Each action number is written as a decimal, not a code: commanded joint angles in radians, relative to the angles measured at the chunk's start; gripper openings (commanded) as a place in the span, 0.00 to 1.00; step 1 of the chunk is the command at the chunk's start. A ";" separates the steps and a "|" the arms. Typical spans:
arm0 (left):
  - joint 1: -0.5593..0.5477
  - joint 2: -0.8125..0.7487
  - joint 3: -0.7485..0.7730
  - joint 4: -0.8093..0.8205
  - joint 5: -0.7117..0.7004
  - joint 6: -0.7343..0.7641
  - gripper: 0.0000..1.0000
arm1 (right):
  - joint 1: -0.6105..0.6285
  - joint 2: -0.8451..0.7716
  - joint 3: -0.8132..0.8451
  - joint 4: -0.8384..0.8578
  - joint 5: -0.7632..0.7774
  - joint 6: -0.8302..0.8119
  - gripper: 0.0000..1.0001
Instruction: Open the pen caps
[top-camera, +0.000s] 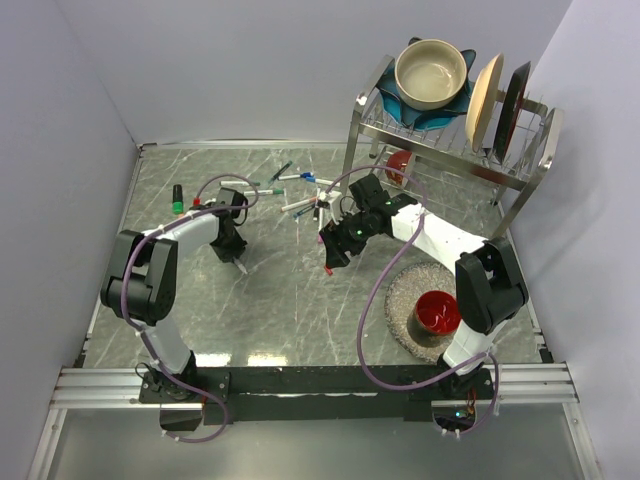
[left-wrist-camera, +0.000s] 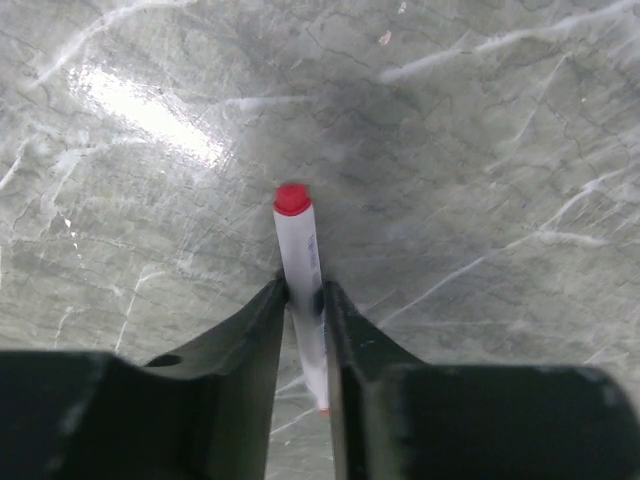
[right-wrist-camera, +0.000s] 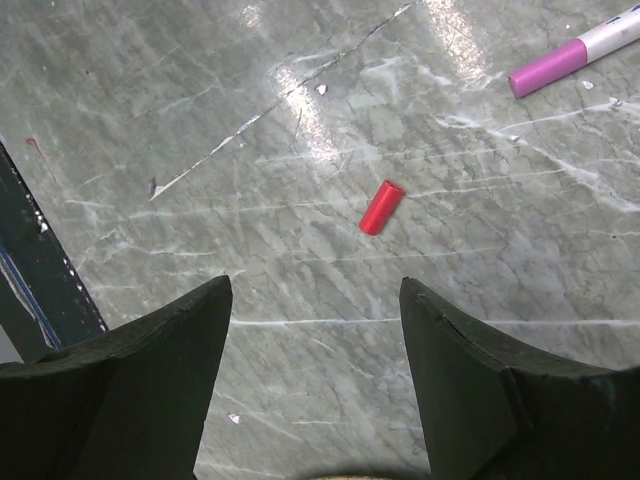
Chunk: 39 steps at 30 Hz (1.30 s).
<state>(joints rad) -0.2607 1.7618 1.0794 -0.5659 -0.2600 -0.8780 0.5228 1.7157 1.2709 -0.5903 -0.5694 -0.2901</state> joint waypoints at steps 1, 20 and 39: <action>0.009 0.016 -0.016 -0.101 -0.013 0.008 0.34 | 0.002 -0.033 0.001 0.004 0.015 -0.018 0.76; 0.023 -0.465 -0.055 0.018 0.158 0.201 0.87 | 0.060 0.088 0.195 0.075 0.381 0.155 0.74; 0.084 -0.940 -0.334 0.383 0.263 0.396 0.99 | 0.089 0.485 0.608 -0.039 0.535 0.313 0.47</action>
<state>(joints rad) -0.1829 0.8223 0.7628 -0.2466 -0.0158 -0.5156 0.6086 2.1731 1.8091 -0.6079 -0.0933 -0.0235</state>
